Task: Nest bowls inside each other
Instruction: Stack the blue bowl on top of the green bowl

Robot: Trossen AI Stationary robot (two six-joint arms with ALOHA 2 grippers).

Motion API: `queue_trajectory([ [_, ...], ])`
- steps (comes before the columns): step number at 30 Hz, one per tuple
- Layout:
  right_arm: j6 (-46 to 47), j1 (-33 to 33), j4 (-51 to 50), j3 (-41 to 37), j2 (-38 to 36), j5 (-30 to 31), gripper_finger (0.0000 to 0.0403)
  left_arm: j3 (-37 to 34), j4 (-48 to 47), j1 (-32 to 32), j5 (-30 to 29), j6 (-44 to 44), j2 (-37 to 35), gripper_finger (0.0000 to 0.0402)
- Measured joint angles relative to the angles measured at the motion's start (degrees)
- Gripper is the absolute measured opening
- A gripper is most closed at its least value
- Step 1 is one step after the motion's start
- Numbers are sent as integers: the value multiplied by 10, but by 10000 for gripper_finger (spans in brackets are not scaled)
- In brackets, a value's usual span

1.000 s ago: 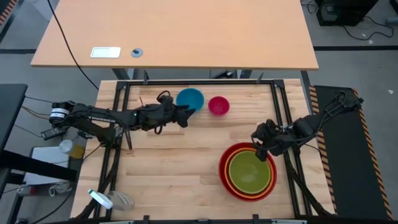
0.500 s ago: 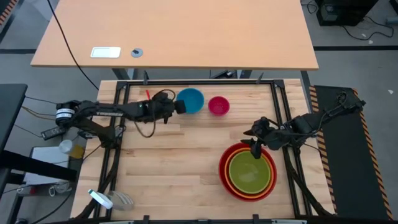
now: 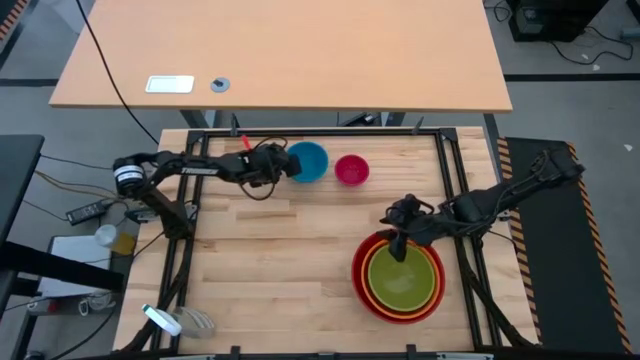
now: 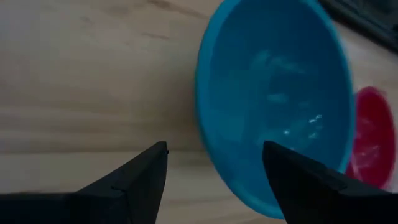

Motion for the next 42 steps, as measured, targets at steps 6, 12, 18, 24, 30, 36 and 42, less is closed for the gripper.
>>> queue_trajectory([
  [6, 0, 0, 37, 0, 45, -29, 200, 0, 4, 3, 1, 2, 16, 218],
  [12, 0, -3, 66, 0, 75, -42, 200, 0, 3, 3, -1, 29, 16, 130],
  [18, -3, -8, 82, 0, 80, -45, 200, 0, 2, 3, -3, 32, 16, 43],
  [24, 3, -17, 81, 0, 80, -45, 200, 0, 1, 1, -3, 46, 12, 14],
  [30, 38, -37, 81, 0, 57, -39, 200, 0, 6, -27, -19, 81, -13, 18],
  [36, 31, -83, 85, 0, 59, -3, 200, 0, 8, -83, -68, 85, -41, 17],
  [42, -85, -143, 157, 0, 91, 35, 200, 0, 49, -149, -129, 54, -41, 17],
])
